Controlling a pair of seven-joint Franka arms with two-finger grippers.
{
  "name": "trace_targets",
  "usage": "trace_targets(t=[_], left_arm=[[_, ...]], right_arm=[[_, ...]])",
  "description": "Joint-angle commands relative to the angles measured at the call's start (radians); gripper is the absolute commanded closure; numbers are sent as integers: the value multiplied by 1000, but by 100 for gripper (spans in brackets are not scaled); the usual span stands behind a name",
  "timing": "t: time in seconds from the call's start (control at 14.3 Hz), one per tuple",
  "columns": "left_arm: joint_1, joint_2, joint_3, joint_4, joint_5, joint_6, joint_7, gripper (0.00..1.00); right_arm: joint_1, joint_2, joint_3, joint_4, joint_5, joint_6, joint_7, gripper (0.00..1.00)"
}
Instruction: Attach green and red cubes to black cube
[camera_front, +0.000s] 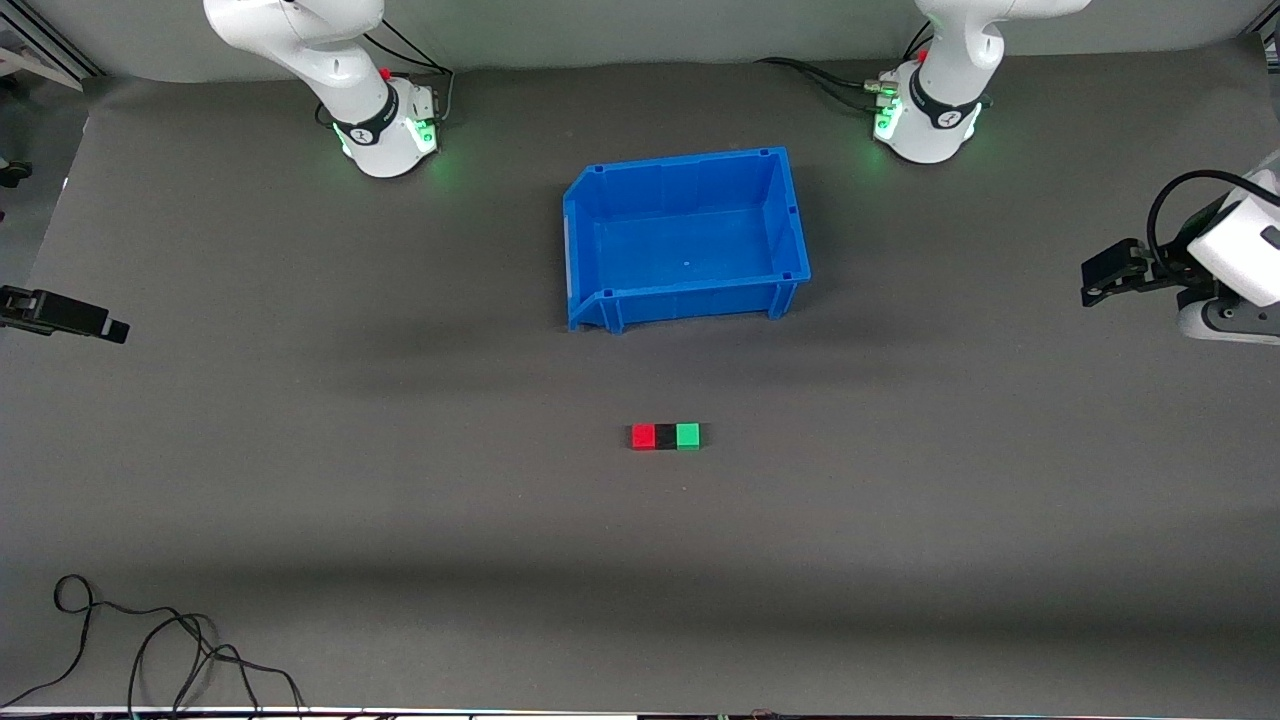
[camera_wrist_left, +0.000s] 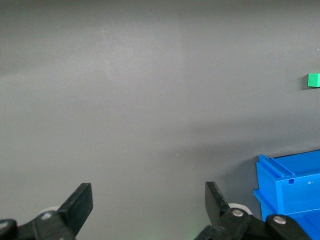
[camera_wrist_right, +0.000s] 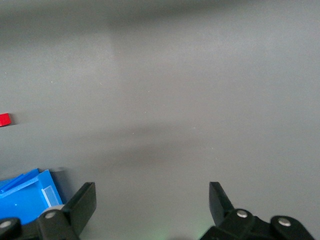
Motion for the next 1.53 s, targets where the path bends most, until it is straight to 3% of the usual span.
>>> trace_targets(t=[0.0,0.28,0.49,0.98,1.47], left_arm=[[-9,-10,0,9,17,-18,-5,0],[-6,-10,2,10,15,-18,-5,0],[-4,-10,2,10,15,-18,-6,0],[-7,-9,2,10,15,-18,-9,0],[-7,-4,2,19,15,-18,-9,0]], right_arm=[[-30,-78,46,-96,-33,56,-19,0],[-149,-147,259,-160,-137,89,8,0],[-194,-170,328,-205,-137,134,53,0],[-232,-219,401,-289,-137,200,117,0],[-182,-208,359,-283,-151,202,116,0]])
